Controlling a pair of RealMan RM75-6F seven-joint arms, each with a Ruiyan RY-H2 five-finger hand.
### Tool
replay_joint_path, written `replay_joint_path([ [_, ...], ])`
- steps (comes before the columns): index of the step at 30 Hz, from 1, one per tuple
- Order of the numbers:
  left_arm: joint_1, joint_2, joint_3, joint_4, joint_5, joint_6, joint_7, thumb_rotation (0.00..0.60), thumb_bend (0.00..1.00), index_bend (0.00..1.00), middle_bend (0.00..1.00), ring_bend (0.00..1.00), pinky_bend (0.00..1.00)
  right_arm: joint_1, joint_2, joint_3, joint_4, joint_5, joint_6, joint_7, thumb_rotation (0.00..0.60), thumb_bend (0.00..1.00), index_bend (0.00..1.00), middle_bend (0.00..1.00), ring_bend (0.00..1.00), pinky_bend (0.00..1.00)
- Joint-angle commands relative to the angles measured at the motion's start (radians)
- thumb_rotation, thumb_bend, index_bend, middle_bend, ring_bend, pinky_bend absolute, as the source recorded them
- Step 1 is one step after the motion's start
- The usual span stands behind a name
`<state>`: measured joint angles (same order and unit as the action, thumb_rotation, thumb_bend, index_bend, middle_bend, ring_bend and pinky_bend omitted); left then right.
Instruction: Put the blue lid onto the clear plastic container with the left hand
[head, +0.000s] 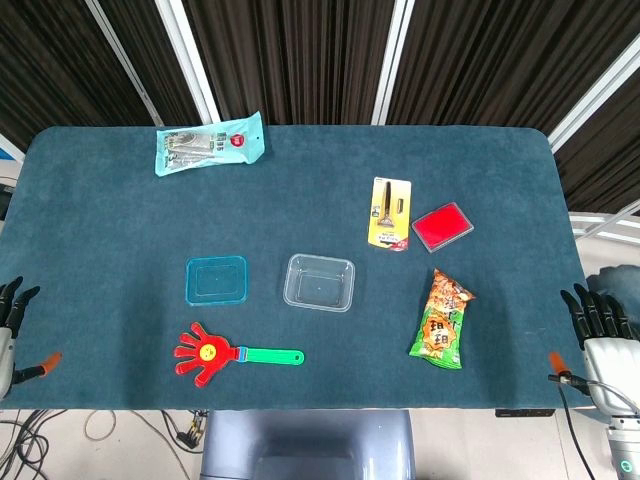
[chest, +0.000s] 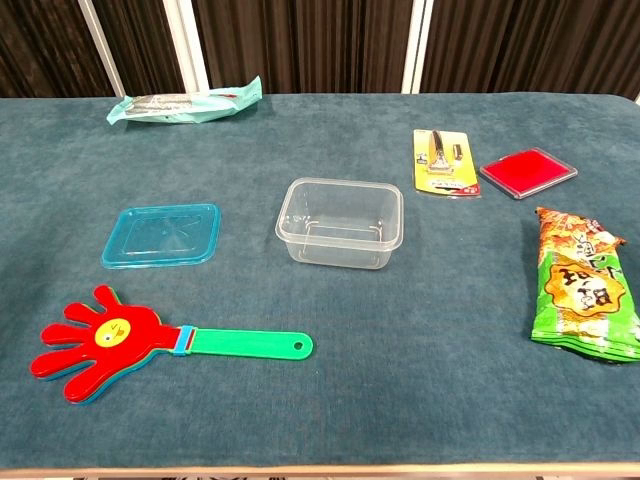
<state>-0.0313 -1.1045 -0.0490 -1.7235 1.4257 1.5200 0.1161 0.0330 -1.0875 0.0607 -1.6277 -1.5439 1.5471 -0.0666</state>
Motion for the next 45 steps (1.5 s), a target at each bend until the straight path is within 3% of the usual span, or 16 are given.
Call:
replay_joint_path([
  [1,-0.004,-0.002,-0.012,0.017,-0.014,-0.003,-0.018,0.6,0.07,0.09,0.0,0.0,0.02,-0.001,0.002,0.0,-0.006,0.003,-0.001,0.0,0.6,0.34,0.0,0.01,0.0,0.0],
  [8,-0.028,0.0,-0.021,0.048,-0.006,-0.036,-0.07,0.6,0.07,0.03,0.0,0.0,0.02,-0.007,0.001,-0.001,-0.014,0.004,0.007,0.009,0.6,0.34,0.0,0.01,0.0,0.0],
  [13,-0.096,0.033,-0.053,0.055,-0.044,-0.143,-0.081,0.6,0.06,0.03,0.0,0.0,0.03,-0.008,0.002,0.001,-0.023,0.017,0.001,0.02,0.6,0.34,0.0,0.01,0.0,0.0],
  [16,-0.185,0.056,-0.08,0.06,-0.084,-0.287,-0.078,0.6,0.06,0.03,0.0,0.0,0.07,-0.007,0.002,0.0,-0.034,0.029,-0.011,0.021,0.6,0.34,0.0,0.01,0.0,0.0],
  [21,-0.262,0.05,-0.111,0.062,-0.142,-0.384,-0.031,0.6,0.06,0.03,0.01,0.0,0.09,-0.009,0.002,0.002,-0.042,0.04,-0.015,0.031,0.6,0.34,0.0,0.01,0.0,0.0],
  [27,-0.325,-0.005,-0.138,0.052,-0.227,-0.415,0.102,0.6,0.06,0.03,0.0,0.0,0.09,-0.009,0.004,0.005,-0.05,0.059,-0.027,0.05,0.6,0.34,0.0,0.01,0.0,0.0],
  [33,-0.404,-0.123,-0.141,0.075,-0.354,-0.463,0.281,0.6,0.03,0.04,0.01,0.0,0.09,-0.004,0.005,0.008,-0.056,0.063,-0.037,0.062,0.6,0.34,0.0,0.01,0.0,0.0],
  [45,-0.553,-0.343,-0.161,0.238,-0.526,-0.523,0.447,0.6,0.03,0.05,0.01,0.0,0.09,-0.007,0.009,0.013,-0.068,0.086,-0.045,0.086,0.6,0.34,0.0,0.01,0.0,0.0],
])
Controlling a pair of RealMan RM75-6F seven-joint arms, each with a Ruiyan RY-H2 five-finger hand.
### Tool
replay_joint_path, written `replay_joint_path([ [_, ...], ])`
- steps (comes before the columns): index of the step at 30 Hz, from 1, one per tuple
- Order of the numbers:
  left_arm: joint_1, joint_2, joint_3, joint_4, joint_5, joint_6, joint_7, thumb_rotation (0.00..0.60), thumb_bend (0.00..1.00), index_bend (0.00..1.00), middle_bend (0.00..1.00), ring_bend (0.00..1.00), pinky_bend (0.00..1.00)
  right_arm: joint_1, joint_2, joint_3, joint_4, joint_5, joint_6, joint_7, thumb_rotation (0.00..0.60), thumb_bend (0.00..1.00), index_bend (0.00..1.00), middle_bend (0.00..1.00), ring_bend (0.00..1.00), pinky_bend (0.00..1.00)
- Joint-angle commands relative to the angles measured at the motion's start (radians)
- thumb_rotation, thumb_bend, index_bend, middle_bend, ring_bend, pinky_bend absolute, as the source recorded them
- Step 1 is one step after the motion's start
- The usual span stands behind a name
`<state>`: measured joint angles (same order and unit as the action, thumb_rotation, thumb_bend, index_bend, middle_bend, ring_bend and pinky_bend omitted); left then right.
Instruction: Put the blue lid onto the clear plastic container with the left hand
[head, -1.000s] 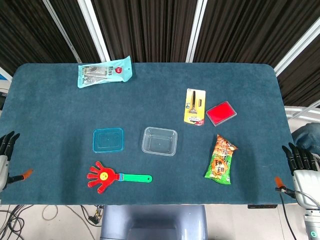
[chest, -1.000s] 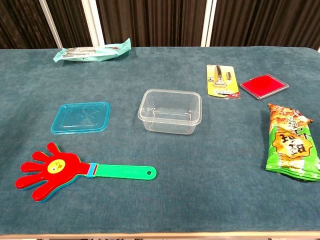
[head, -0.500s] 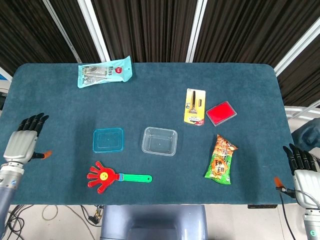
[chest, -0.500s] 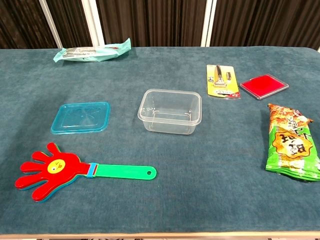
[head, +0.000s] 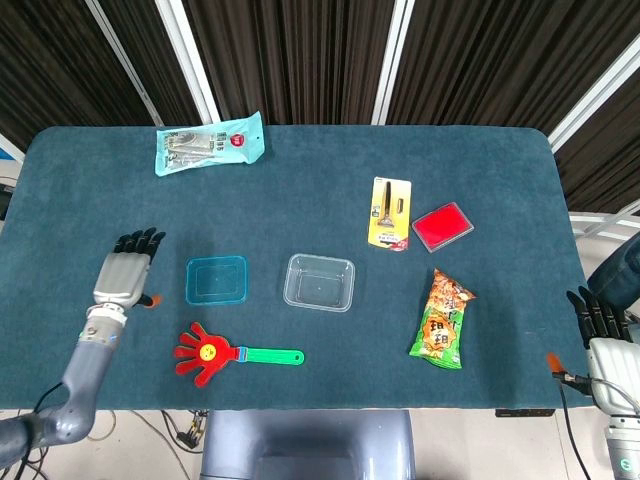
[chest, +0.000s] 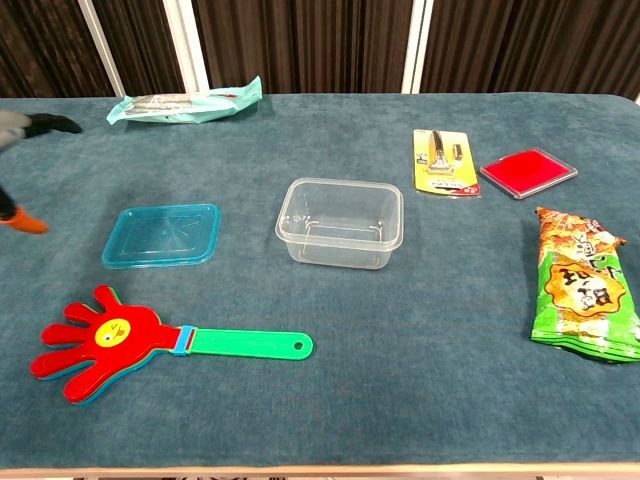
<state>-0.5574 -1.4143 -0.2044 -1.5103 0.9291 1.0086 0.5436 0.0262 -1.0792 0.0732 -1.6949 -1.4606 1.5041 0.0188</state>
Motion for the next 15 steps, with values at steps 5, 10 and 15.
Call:
replay_joint_path([
  [5,-0.064,-0.07,-0.009,0.038,-0.086,-0.032,0.05,0.6,0.01,0.05,0.01,0.0,0.09,0.003,0.001,0.004,-0.001,0.013,-0.01,0.001,0.6,0.34,0.0,0.01,0.0,0.0],
  [10,-0.101,-0.068,-0.014,-0.001,-0.142,-0.063,0.073,0.6,0.01,0.05,0.02,0.0,0.09,0.002,0.0,0.008,-0.001,0.022,-0.011,0.001,0.6,0.34,0.0,0.01,0.0,0.0],
  [15,-0.145,-0.058,-0.001,-0.029,-0.22,-0.08,0.136,0.6,0.01,0.05,0.03,0.0,0.06,0.002,-0.001,0.008,0.001,0.023,-0.011,0.002,0.6,0.34,0.0,0.01,0.0,0.0],
])
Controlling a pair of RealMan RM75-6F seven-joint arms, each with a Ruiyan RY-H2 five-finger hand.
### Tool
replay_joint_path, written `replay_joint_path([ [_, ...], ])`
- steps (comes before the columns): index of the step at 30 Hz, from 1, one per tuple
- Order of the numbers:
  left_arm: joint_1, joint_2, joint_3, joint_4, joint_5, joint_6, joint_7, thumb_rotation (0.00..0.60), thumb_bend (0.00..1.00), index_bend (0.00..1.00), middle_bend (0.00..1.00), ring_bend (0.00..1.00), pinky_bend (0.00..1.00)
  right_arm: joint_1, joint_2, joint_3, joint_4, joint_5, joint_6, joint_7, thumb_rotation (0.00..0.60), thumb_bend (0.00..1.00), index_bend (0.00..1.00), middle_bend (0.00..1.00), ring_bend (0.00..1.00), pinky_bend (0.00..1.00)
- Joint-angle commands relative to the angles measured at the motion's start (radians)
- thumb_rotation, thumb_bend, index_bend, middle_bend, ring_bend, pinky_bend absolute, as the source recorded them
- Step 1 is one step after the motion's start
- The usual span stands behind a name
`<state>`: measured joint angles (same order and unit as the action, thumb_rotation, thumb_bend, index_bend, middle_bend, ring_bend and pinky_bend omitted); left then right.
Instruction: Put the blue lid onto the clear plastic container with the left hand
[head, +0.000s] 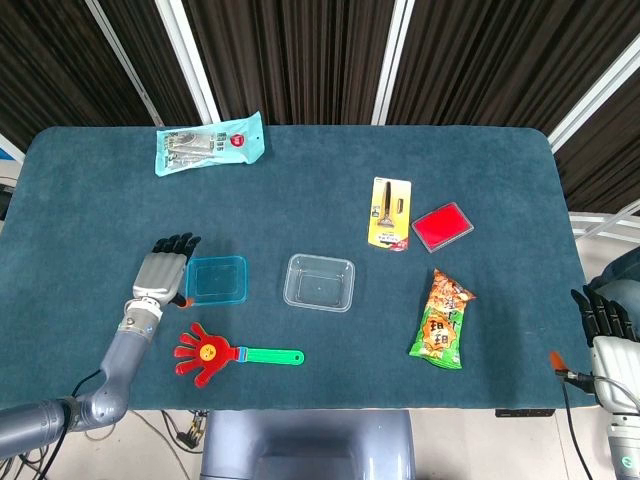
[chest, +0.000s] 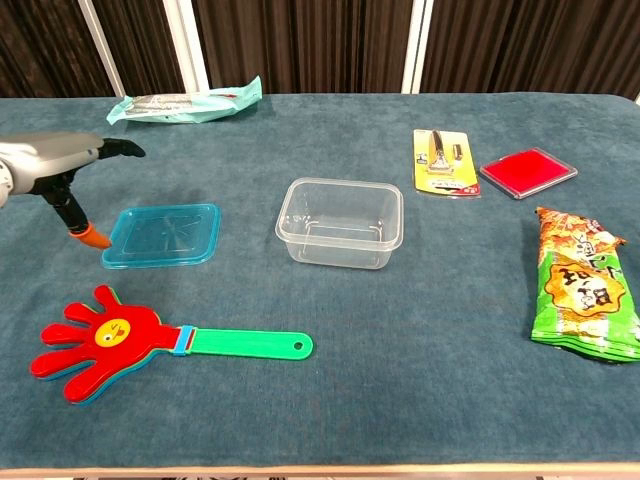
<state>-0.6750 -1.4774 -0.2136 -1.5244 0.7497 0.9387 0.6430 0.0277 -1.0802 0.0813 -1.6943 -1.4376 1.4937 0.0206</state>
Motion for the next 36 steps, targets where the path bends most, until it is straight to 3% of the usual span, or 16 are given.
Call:
replay_joint_path([
  [1,-0.034,0.005,0.011,-0.016,-0.051,-0.013,0.045,0.6,0.01,0.05,0.03,0.0,0.06,0.0,-0.001,0.0,0.0,0.0,-0.001,0.0,0.6,0.34,0.0,0.01,0.0,0.0],
  [12,-0.101,-0.012,0.055,-0.016,-0.155,-0.022,0.107,0.6,0.01,0.06,0.04,0.0,0.05,-0.001,-0.003,0.001,0.003,0.01,-0.004,0.0,0.6,0.34,0.0,0.01,0.0,0.0],
  [36,-0.158,-0.096,0.087,0.091,-0.176,-0.013,0.082,0.6,0.01,0.07,0.08,0.0,0.05,0.0,-0.003,0.007,-0.001,0.026,-0.013,-0.004,0.6,0.34,0.0,0.01,0.0,0.0],
])
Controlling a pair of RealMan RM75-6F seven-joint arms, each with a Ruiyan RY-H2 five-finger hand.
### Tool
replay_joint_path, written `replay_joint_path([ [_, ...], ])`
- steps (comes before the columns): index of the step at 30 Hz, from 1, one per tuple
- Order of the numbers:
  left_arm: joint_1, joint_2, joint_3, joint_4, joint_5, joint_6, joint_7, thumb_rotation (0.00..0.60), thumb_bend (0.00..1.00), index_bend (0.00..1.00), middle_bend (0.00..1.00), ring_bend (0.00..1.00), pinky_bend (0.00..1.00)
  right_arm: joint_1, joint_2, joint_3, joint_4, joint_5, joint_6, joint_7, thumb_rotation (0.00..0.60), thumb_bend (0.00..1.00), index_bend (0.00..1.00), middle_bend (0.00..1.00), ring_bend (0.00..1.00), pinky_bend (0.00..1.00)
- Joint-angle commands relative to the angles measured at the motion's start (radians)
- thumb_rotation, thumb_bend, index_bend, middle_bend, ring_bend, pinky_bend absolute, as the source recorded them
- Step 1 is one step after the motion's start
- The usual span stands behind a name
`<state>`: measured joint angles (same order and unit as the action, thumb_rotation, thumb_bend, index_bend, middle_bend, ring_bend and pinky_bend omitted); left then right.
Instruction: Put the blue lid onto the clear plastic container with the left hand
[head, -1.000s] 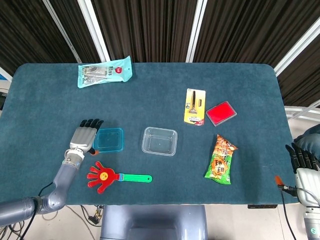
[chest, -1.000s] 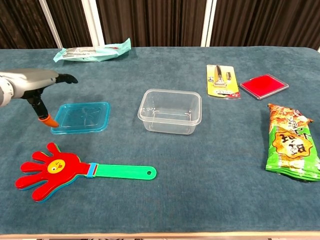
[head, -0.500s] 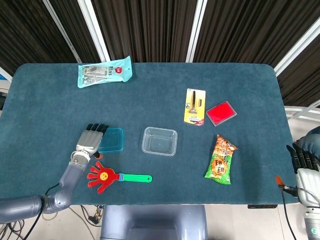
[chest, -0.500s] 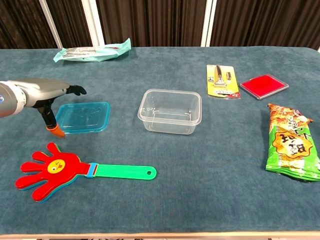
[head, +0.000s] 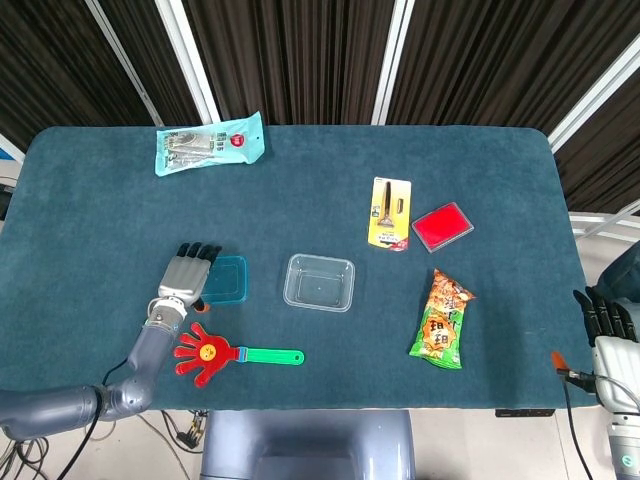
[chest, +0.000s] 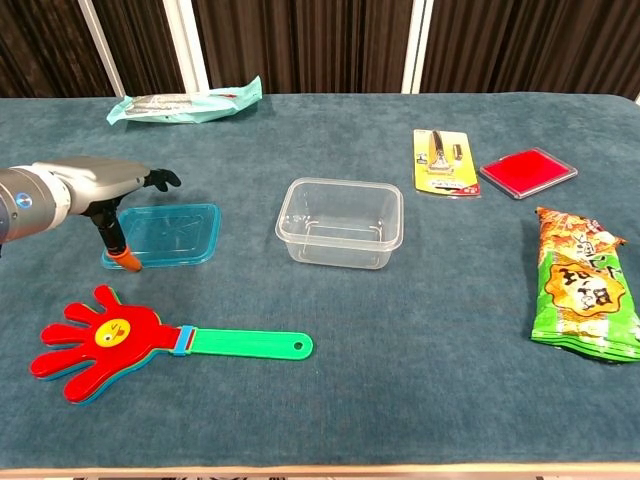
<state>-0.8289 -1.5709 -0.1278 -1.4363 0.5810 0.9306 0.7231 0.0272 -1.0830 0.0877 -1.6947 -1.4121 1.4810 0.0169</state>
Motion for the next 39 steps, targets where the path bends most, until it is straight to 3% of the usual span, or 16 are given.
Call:
replay_joint_path([
  [1,-0.007,-0.002,0.002,0.002,-0.011,-0.008,0.001,0.6,0.01,0.07,0.08,0.0,0.05,0.0,0.0,0.001,-0.001,0.001,0.0,-0.001,0.6,0.34,0.0,0.01,0.0,0.0],
  [39,-0.046,-0.029,0.038,0.037,-0.048,-0.003,0.02,0.6,0.01,0.07,0.11,0.0,0.05,-0.003,-0.002,0.006,-0.006,0.011,0.004,-0.007,0.6,0.34,0.0,0.01,0.0,0.0],
])
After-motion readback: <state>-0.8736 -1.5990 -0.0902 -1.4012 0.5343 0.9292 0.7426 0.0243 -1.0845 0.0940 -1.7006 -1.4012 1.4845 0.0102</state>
